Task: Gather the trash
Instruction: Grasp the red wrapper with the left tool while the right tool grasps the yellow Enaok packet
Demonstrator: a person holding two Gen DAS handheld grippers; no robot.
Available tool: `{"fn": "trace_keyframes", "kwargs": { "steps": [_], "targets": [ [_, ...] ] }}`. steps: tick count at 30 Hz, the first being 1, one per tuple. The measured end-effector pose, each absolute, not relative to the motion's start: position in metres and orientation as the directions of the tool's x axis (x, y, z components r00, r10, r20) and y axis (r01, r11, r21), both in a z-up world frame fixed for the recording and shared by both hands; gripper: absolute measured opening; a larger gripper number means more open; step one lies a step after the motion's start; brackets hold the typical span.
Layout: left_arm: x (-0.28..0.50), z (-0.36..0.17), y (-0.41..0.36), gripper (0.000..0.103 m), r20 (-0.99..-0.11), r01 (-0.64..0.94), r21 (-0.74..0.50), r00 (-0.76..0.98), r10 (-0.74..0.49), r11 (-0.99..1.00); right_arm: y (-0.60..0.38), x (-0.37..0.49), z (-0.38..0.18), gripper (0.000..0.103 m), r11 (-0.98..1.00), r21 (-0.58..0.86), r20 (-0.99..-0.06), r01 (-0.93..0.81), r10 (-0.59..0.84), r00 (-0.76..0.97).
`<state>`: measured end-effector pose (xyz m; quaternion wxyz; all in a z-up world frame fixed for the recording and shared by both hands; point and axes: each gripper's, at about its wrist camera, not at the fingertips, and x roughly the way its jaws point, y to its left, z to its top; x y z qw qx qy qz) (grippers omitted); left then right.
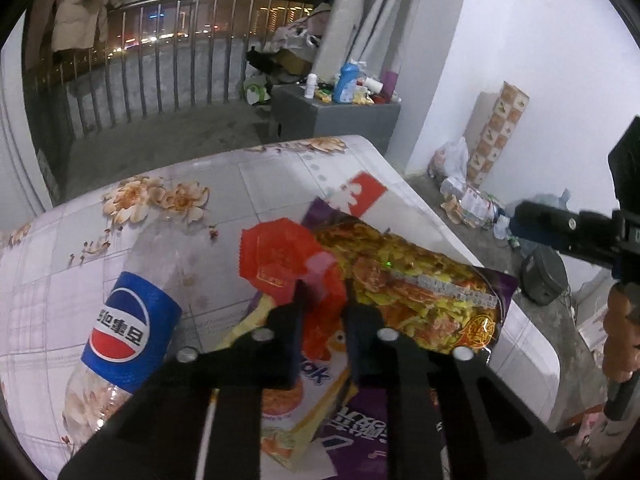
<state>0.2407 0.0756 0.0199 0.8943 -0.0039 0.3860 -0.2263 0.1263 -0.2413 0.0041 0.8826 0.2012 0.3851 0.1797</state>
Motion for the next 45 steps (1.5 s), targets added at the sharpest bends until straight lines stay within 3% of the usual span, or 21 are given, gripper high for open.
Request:
{"fn": "trace_keyframes", "kwargs": {
  "steps": [13,26,34,40,45],
  "targets": [
    [0.208,0.058,0.13,0.008,-0.577,0.347,-0.231,0.704,-0.415,0.909,-0.197,0.128,-0.001,0.036,0.817,0.525,-0.615,-0.238,0.558,0.557],
    [0.184,-0.005,0.134,0.008,-0.688,0.287,-0.242,0.623,-0.372,0.927,-0.159,0.143,-0.039,0.036,0.797,0.574,-0.679,-0.186,0.591,0.435],
    [0.186,-0.017,0.127,0.007,-0.699,0.299,-0.243,0.605,-0.381,0.923,-0.143,0.144,-0.042,0.044,0.79,0.579,-0.67,-0.2,0.601,0.435],
    [0.188,-0.019,0.126,0.007,-0.7,0.297,-0.256,0.599,-0.388,0.92,-0.134,0.153,-0.049,0.044,0.819,0.541,-0.701,-0.188,0.564,0.436],
    [0.189,-0.018,0.125,0.007,-0.701,0.298,-0.256,0.598,-0.389,0.92,-0.133,0.16,-0.055,0.034,0.826,0.537,-0.708,-0.171,0.552,0.441]
  ]
}}
